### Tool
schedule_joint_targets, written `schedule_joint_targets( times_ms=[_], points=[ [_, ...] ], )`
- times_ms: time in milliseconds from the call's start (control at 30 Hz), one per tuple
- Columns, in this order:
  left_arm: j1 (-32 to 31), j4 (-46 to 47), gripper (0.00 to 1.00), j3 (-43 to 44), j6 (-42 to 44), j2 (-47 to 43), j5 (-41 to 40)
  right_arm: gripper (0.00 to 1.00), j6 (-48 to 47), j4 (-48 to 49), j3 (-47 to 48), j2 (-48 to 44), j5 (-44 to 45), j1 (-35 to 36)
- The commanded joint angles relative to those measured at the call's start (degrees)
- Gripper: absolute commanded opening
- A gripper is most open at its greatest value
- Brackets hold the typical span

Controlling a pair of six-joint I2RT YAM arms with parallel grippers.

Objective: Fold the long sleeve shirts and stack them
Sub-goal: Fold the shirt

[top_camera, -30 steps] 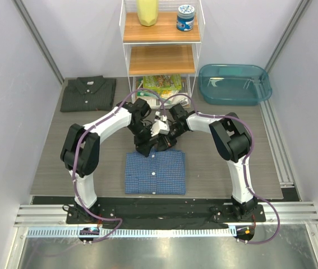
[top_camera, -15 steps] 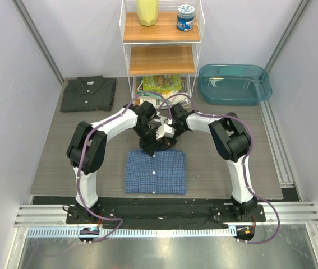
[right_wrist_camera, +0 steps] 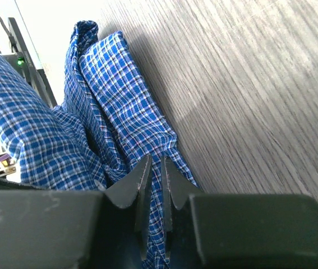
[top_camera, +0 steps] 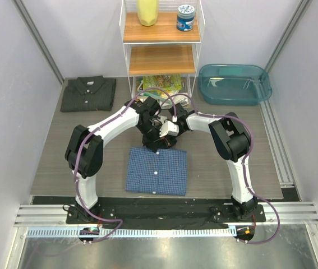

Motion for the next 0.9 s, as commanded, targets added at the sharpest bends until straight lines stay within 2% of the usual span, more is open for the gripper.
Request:
schedule_joint_targets(
  times_ms=[0,200,400,433,600,667,733,833,867],
  points=[
    [0.1,0.6,0.05,0.8,1.2,-3.2,-2.5,0.18,-1.5,0.1,1.3,0.8,0.4,-0.2],
    [0.0,3.7,0.04,-0.7,1.4,-2.0,-4.6,0.18,-1.6,0.1,1.8,0.9,0.2,-0.5],
    [0.2,11.1,0.19,-4.0,-0.6,-3.3,-6.6,0.20,-2.2,-1.4,3.8,0.2,1.0,-2.4],
    [1.1,11.2,0.27,-3.7,-1.2,-3.4,-6.1,0.24,-2.3,-1.8,4.2,-0.2,1.1,-2.8],
    [7.1,5.7,0.48,-1.0,-5.3,-6.2,0.6,0.35,-4.9,-6.6,5.2,-4.8,3.2,-6.5],
    [11.1,1.8,0.52,-0.8,-7.0,-6.9,2.7,0.41,-6.0,-8.0,4.6,-8.5,3.7,-8.4],
    [14.5,-0.4,0.60,-2.2,-8.5,-7.5,4.9,0.48,-7.1,-10.5,4.3,-11.7,4.1,-9.5],
    [18.5,-1.9,0.63,-4.5,-10.6,-7.4,7.2,0.60,-9.8,-15.2,4.1,-14.3,4.8,-10.3],
    [19.0,-2.0,0.69,-4.8,-11.8,-7.0,7.3,0.64,-10.8,-16.2,3.8,-15.6,4.5,-10.2]
  ],
)
